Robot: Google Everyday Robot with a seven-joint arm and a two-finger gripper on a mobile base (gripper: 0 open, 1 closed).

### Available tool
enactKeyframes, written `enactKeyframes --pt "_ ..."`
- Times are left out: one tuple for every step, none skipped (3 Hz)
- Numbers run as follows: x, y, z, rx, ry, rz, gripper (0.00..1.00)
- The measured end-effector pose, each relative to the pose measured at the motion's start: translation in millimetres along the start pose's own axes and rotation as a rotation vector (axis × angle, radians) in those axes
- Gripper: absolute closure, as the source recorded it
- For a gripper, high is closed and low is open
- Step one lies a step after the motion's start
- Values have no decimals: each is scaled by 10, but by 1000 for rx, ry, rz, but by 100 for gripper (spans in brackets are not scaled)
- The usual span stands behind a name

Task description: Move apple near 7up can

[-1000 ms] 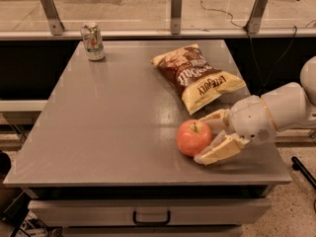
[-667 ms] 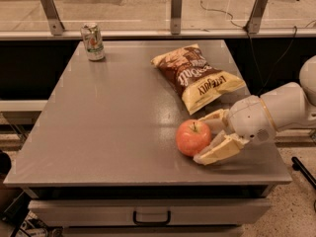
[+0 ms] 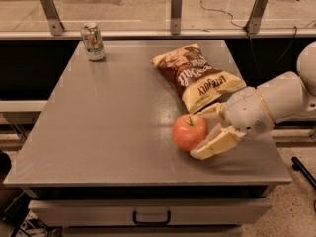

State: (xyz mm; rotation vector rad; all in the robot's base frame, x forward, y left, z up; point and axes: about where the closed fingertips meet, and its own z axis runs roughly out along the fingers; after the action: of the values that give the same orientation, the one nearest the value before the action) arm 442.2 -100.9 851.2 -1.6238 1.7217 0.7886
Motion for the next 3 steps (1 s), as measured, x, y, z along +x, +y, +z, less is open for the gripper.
enactKeyframes --pt "-374 -132 -107 19 70 -9 100" --pt "-789 -428 -182 56 102 -3 100" --pt "-1157 -861 -239 112 91 -3 100"
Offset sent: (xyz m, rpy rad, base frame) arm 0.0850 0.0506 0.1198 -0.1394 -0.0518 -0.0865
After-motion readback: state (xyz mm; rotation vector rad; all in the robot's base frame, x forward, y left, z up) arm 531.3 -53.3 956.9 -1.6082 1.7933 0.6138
